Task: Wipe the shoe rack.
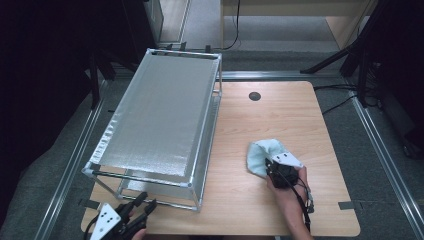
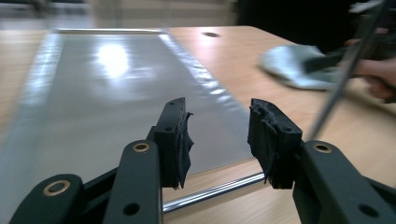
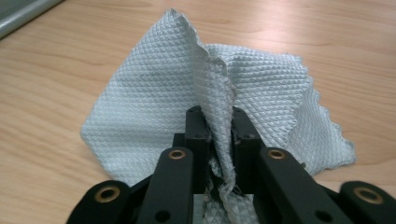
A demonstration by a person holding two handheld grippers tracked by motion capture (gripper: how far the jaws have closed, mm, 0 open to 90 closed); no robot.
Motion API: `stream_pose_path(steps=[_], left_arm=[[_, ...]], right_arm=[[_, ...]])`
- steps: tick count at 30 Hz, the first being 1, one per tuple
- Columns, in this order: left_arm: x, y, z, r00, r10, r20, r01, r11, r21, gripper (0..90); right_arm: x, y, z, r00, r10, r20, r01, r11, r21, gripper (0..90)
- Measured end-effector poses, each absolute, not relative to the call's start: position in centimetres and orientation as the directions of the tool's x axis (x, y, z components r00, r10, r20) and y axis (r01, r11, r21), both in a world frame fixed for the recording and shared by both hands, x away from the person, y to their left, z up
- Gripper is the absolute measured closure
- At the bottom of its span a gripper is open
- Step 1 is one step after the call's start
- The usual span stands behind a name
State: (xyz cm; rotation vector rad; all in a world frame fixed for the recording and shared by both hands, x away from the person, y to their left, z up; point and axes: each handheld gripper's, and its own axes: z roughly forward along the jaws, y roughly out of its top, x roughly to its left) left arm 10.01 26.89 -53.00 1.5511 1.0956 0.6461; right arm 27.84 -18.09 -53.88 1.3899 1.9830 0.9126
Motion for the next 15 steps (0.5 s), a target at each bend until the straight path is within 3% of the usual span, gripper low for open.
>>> stream_pose_path(steps=[4, 6, 15], left_arm=[[9.2, 30.0, -53.0, 0.33, 0.934, -0.14, 0.318, 0.03, 0.948, 58.0], [9.0, 31.4, -53.0, 0.281, 0.95, -0.138, 0.321, 0.042, 0.946, 58.8], [10.6, 35.1, -53.8, 0.121, 0.981, -0.149, 0.372, 0.094, 0.923, 61.5]], right_arm=[[27.4, -18.7, -53.2, -0.35, 0.937, -0.012, 0.554, 0.218, 0.804, 53.8], [27.0, -18.4, -53.0, -0.377, 0.926, 0.003, 0.544, 0.219, 0.81, 46.6], [26.5, -17.7, -53.5, -0.381, 0.924, 0.018, 0.563, 0.217, 0.798, 43.4]])
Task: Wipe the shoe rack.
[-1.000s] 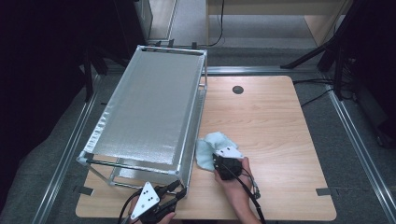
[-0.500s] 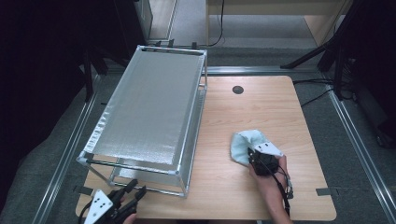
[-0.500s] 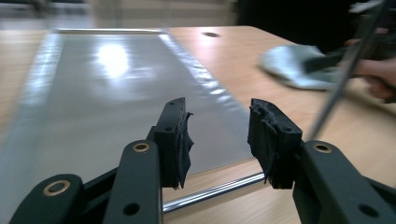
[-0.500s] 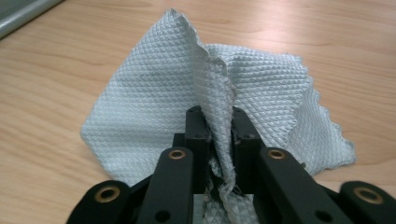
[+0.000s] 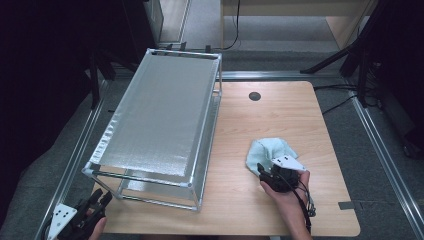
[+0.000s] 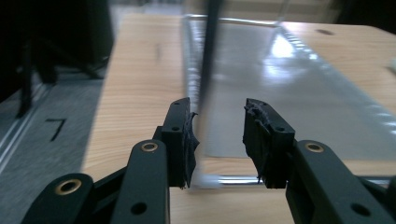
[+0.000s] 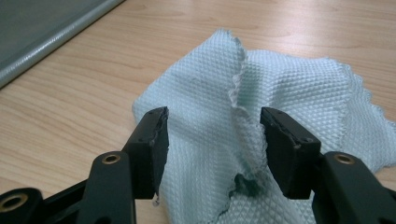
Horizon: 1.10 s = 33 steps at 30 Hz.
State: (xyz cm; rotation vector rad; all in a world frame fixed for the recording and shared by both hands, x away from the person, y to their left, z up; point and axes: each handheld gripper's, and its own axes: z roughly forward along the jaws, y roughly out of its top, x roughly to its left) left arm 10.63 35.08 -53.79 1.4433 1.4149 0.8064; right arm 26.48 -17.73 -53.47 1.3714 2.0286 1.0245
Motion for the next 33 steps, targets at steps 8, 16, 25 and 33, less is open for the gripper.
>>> stream_pose_path(steps=[8, 16, 25, 33], left_arm=[[12.8, 34.1, -54.2, 0.173, 0.978, -0.113, 0.386, 0.038, 0.922, 81.4], [13.8, 30.5, -54.1, 0.309, 0.949, -0.069, 0.376, -0.055, 0.925, 82.1], [13.5, 32.1, -54.1, 0.402, 0.904, -0.142, 0.37, -0.019, 0.929, 53.8], [14.2, 35.2, -54.6, 0.295, 0.941, -0.163, 0.374, 0.043, 0.926, 35.2]], right_arm=[[26.1, -19.0, -53.7, -0.349, 0.937, 0.026, 0.573, 0.191, 0.797, 44.4], [25.6, -20.5, -53.7, -0.324, 0.945, 0.038, 0.577, 0.166, 0.8, 44.9], [25.9, -22.2, -53.7, -0.293, 0.954, 0.058, 0.567, 0.124, 0.815, 42.4], [25.8, -25.6, -53.3, -0.241, 0.966, 0.089, 0.516, 0.05, 0.855, 33.1]])
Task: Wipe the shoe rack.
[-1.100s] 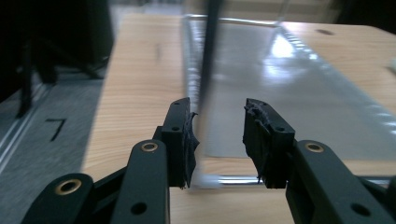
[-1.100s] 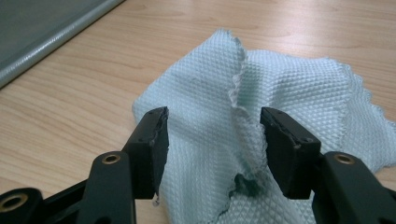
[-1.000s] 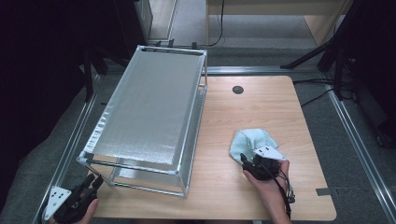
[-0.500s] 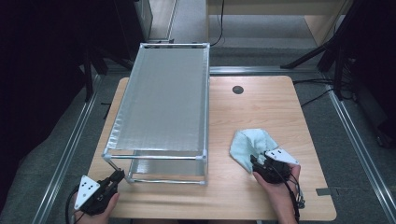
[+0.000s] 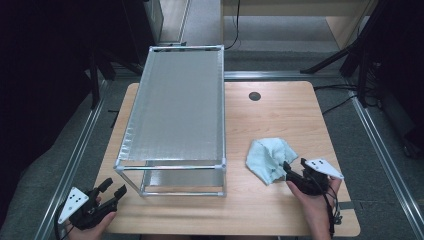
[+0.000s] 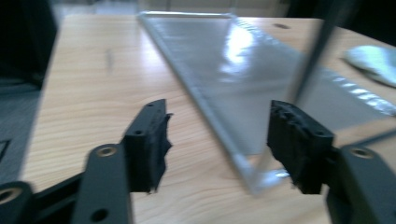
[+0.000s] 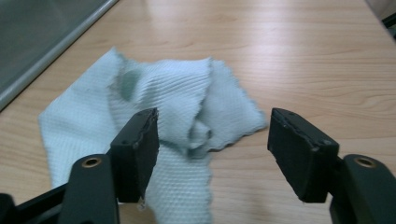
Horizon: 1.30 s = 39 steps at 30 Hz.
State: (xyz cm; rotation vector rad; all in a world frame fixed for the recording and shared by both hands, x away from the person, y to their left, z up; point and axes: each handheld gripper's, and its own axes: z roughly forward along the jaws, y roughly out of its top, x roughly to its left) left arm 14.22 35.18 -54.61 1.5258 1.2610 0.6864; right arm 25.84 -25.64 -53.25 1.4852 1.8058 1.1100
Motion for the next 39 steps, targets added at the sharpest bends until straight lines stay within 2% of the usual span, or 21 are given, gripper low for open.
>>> stream_pose_path(steps=[5, 11, 20, 25, 39], left_arm=[[14.8, 36.1, -55.0, 0.217, 0.959, -0.18, 0.356, 0.093, 0.93, 27.8], [15.5, 35.7, -55.3, 0.209, 0.965, -0.158, 0.378, 0.069, 0.923, 21.9], [16.4, 35.6, -55.6, 0.162, 0.973, -0.162, 0.407, 0.083, 0.91, 13.7], [16.7, 35.6, -55.3, 0.154, 0.977, -0.147, 0.396, 0.075, 0.915, 13.2], [17.5, 35.2, -55.9, 0.178, 0.973, -0.147, 0.451, 0.052, 0.891, 10.1]], right_arm=[[25.4, -28.0, -53.2, -0.237, 0.954, 0.184, 0.485, -0.048, 0.873, 23.5], [24.5, -30.0, -53.0, -0.255, 0.95, 0.179, 0.465, -0.041, 0.884, 14.6], [22.9, -33.9, -53.9, -0.21, 0.968, 0.137, 0.468, -0.023, 0.883, 14.8], [22.2, -35.5, -54.3, -0.179, 0.976, 0.128, 0.457, -0.033, 0.889, 15.1], [22.1, -35.5, -54.6, -0.171, 0.976, 0.133, 0.454, -0.042, 0.89, 15.1]])
